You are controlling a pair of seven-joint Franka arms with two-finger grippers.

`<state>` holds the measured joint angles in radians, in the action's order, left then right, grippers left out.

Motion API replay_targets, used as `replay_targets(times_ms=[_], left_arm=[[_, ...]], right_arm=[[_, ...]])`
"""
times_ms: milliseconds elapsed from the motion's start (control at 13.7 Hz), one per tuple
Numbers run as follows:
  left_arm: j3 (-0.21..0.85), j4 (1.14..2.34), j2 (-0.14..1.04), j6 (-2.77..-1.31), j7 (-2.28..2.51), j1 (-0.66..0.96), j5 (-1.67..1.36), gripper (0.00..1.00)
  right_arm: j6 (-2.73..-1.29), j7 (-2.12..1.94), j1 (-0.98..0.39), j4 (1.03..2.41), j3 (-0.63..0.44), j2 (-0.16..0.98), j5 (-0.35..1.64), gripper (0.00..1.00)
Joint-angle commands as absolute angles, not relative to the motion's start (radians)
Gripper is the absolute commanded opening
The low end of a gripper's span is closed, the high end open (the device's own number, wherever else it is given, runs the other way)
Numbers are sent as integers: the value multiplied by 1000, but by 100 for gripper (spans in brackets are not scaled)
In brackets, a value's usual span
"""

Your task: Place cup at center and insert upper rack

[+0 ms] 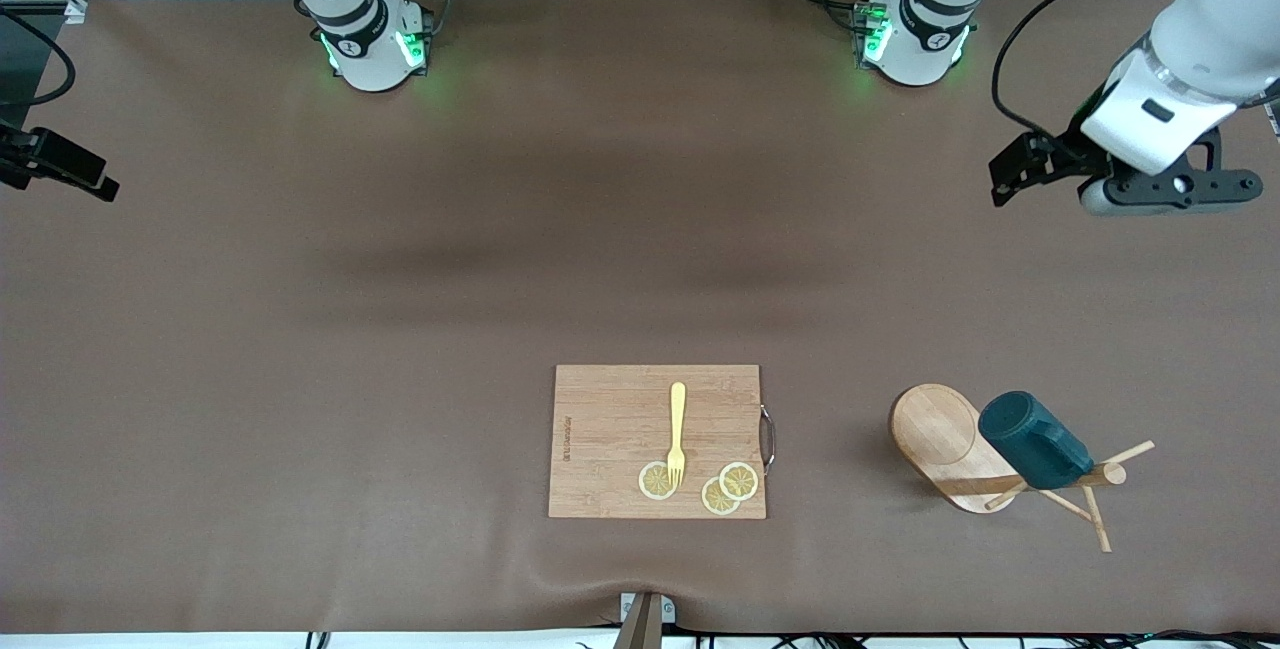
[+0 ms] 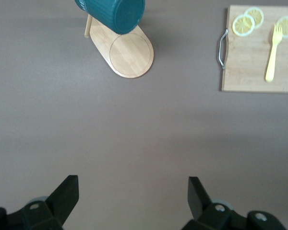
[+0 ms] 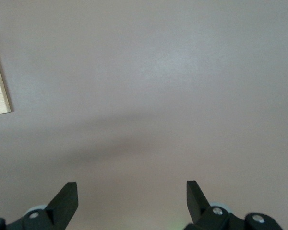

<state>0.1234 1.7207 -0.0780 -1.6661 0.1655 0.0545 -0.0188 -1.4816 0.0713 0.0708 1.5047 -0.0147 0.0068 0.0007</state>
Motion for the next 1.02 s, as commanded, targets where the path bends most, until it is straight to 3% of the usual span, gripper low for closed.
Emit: replay_targets(times_ms=[0,439,951], left_arm=[[89,1743,-113,-1619,57,64,2,100],[22,1637,-118,-1433,-15,104,0,100],[14,1569,-107,-1378,-61,72,-12,100]], right_arm=[[-1468,66,91,1486,-2,12,6,100],[-1468,66,90,1486,-2,12,6,100],[-1468,66,91,1486,-2,12,6,100]])
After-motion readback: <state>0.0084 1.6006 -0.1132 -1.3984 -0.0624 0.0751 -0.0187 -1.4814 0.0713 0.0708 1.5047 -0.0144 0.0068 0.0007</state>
